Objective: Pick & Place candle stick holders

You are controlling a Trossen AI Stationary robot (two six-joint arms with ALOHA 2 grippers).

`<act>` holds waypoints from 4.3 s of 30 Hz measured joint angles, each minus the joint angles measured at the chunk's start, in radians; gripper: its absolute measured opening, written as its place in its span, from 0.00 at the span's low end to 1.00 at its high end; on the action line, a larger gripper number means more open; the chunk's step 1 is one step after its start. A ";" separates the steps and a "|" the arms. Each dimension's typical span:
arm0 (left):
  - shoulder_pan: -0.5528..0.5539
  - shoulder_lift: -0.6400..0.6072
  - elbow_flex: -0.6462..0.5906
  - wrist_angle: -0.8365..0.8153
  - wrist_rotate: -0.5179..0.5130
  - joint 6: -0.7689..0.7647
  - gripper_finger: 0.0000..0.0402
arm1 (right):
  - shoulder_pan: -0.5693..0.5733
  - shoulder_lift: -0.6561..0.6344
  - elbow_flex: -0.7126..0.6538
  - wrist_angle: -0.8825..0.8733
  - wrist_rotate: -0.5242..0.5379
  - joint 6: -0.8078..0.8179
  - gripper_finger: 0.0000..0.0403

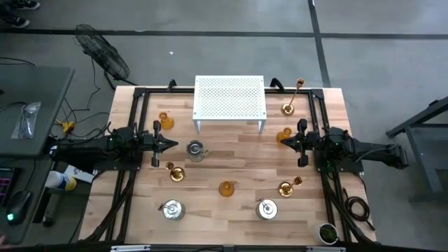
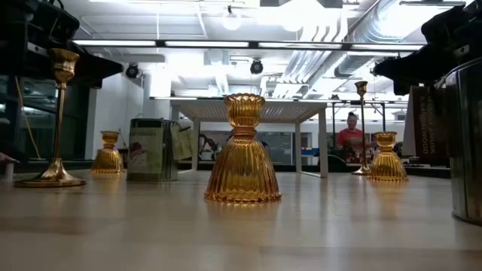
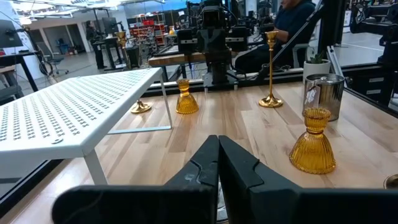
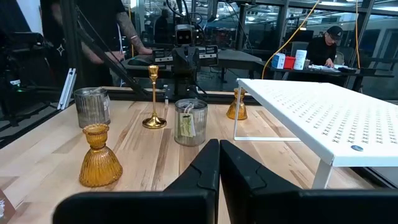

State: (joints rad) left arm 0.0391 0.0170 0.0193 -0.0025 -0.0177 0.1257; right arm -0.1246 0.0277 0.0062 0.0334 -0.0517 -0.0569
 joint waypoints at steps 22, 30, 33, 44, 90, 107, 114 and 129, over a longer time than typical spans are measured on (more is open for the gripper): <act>0.000 0.000 0.000 0.000 0.000 0.000 0.00 | 0.000 0.000 0.000 0.000 0.000 0.000 0.01; 0.000 0.000 0.000 0.000 0.000 0.000 0.00 | 0.000 0.000 0.000 0.000 0.000 0.000 0.01; 0.000 0.000 0.000 0.000 0.000 0.000 0.00 | 0.000 0.000 0.000 0.000 0.000 0.000 0.01; 0.000 0.000 0.000 0.000 0.000 0.000 0.00 | 0.000 0.000 0.000 0.000 0.000 0.000 0.01; 0.000 0.000 0.000 0.000 0.000 0.000 0.00 | 0.000 0.000 0.000 0.000 0.000 0.000 0.01; 0.000 0.000 0.000 0.000 0.000 0.000 0.00 | 0.000 0.000 0.000 0.000 0.001 0.000 0.01; 0.000 0.000 0.000 0.000 0.000 0.000 0.00 | 0.000 0.000 0.000 0.000 0.010 0.008 0.01; 0.000 0.000 0.000 0.000 0.000 0.000 0.00 | -0.006 0.000 0.000 0.048 0.110 0.267 0.01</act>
State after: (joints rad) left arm 0.0391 0.0170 0.0193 -0.0027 -0.0177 0.1255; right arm -0.1309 0.0273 0.0063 0.0814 0.0584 0.2097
